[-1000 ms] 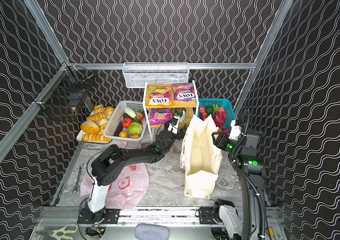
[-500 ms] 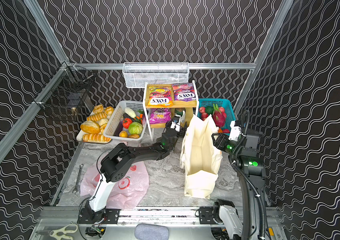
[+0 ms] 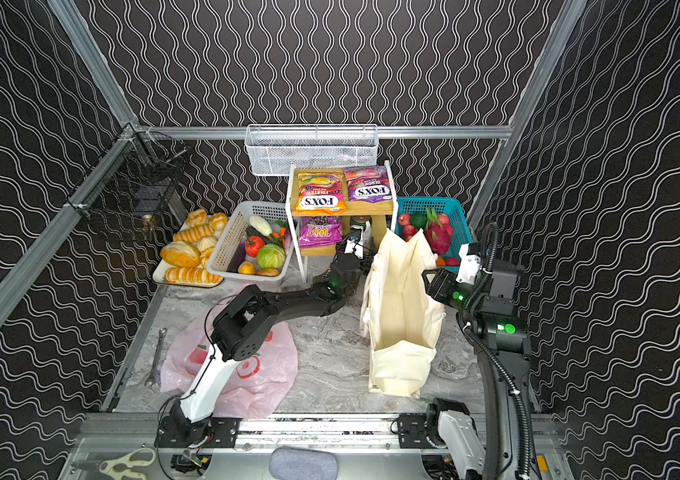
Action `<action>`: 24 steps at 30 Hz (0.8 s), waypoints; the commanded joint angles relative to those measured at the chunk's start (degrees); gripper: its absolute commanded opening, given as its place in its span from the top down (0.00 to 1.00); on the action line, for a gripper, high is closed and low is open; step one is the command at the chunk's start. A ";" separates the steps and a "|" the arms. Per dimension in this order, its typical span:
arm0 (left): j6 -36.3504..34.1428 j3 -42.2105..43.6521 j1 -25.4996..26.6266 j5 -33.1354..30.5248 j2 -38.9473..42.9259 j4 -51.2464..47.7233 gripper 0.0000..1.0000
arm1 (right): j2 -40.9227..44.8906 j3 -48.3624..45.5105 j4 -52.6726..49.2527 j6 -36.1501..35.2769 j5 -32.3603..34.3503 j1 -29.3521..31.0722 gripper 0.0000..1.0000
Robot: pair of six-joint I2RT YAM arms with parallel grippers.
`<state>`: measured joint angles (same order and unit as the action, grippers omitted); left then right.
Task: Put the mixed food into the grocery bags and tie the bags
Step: 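Grasp the green beer can with the left gripper and lift it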
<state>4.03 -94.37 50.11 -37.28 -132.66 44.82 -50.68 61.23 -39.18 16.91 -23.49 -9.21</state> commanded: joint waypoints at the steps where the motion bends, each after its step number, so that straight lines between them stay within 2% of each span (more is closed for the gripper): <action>1: -0.26 -1.19 0.00 -0.38 -0.79 0.27 0.28 | 0.01 0.07 -0.37 -0.25 -1.23 -0.02 0.41; 8: -0.42 -0.33 0.04 0.46 -1.19 2.65 0.44 | 0.39 0.52 -1.17 -0.45 -0.89 -0.02 0.41; 14: -2.81 6.61 0.67 2.15 2.53 10.14 0.48 | 0.35 0.76 -1.72 -0.75 0.05 -0.02 0.40; 19: -4.57 7.83 0.87 1.46 2.83 10.83 0.44 | 0.13 0.59 -1.65 -0.45 0.07 -0.06 0.40; 24: -4.48 6.03 0.87 1.43 1.72 9.12 0.31 | 0.25 0.73 -1.88 -0.33 0.08 -0.02 0.40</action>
<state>0.69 -87.37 51.00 -35.75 -130.58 53.06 -50.50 61.60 -40.34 16.88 -23.42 -9.21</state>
